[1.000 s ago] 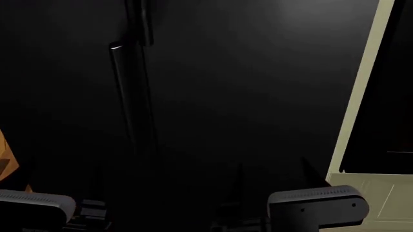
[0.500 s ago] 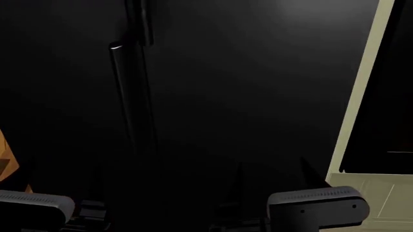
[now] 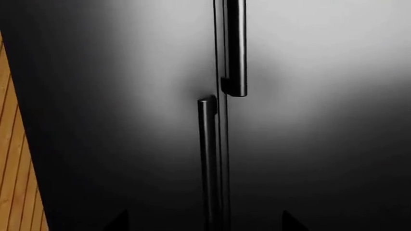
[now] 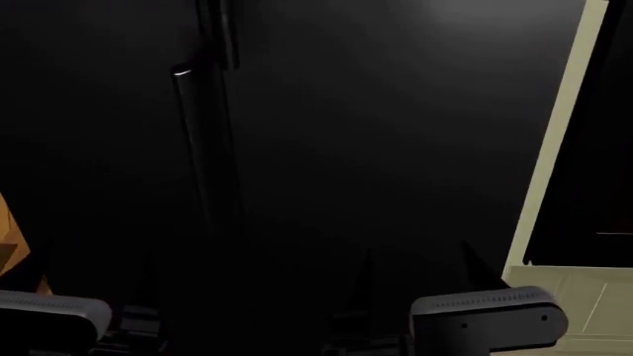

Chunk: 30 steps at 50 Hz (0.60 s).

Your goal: Open the fridge door

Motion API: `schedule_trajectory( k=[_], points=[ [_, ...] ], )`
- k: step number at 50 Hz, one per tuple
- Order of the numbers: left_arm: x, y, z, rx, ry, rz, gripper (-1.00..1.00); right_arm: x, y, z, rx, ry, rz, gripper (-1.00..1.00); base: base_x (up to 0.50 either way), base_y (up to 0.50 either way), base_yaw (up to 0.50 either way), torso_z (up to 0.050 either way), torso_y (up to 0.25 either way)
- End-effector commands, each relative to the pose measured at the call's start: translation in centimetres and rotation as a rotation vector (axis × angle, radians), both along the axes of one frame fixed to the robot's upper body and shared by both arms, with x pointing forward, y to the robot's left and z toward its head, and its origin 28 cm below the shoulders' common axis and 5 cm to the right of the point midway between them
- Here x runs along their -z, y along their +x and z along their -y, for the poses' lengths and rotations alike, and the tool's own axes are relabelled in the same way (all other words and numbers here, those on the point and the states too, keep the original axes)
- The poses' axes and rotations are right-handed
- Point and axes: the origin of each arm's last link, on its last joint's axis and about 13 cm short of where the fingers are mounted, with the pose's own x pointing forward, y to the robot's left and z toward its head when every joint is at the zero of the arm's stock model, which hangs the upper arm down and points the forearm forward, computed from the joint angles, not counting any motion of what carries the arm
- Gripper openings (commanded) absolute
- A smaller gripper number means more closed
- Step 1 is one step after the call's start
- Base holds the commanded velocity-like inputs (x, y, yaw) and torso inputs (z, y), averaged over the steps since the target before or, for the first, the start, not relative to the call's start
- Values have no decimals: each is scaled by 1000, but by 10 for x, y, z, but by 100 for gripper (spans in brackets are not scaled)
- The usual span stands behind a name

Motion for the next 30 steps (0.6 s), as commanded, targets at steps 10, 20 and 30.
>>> schedule_trajectory(
  k=[10, 20, 30],
  points=[
    [-4, -4, -2, -6, 2, 25, 100, -5, -4, 2, 12, 8, 15, 100, 0, 438, 0, 0, 0],
    [-10, -5, 0, -7, 10, 33, 100, -8, -6, 4, 14, 19, 28, 100, 155, 218, 0, 0, 0],
    [-10, -5, 1, -4, 14, 34, 100, -9, -7, 6, 14, 24, 39, 100, 486, 0, 0, 0, 0]
  ],
)
